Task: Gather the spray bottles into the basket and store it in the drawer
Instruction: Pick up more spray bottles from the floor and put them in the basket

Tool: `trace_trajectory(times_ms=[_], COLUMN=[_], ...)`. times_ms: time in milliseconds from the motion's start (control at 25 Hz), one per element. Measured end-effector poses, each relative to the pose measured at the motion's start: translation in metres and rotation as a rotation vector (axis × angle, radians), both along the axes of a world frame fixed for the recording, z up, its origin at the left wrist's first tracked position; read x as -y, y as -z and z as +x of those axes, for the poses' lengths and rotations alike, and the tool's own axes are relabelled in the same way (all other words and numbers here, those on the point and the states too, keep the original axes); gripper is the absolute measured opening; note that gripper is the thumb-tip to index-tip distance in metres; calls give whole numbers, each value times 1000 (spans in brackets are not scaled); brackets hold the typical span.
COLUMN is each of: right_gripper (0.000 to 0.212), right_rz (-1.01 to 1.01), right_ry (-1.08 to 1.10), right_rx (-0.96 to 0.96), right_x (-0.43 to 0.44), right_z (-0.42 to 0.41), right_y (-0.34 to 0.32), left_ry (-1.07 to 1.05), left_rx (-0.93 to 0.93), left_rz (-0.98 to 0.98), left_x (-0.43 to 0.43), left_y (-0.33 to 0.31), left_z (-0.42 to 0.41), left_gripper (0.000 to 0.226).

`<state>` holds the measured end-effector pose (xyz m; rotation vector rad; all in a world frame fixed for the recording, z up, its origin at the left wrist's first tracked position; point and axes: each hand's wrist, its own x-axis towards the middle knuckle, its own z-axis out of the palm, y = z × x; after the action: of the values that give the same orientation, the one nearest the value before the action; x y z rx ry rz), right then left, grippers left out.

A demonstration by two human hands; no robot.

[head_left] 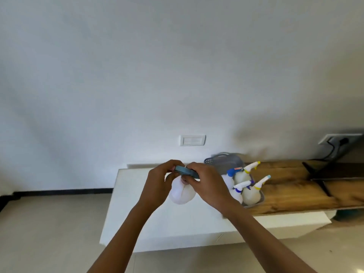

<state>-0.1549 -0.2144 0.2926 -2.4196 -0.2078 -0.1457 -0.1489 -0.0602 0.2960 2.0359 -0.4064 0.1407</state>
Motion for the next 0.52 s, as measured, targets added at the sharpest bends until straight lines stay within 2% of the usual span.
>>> trace_trajectory(times_ms=[200,320,400,520], right_gripper=[18,15,14,20], right_rz=[5,-31,32,186], right_ry=[193,320,451,682], right_rx=[3,-2,-40,-90], right_x=[53,87,119,177], right_z=[43,64,85,132], right_y=[10,15,18,25], left_ry=[118,105,59,1], left_rx=[-47,-24,-44,-92], left_rz=[58,77,80,103], left_x=[61,95,116,144], left_y=[15,20,23,31], left_z=[70,100,120,156], left_gripper=[24,28,30,20])
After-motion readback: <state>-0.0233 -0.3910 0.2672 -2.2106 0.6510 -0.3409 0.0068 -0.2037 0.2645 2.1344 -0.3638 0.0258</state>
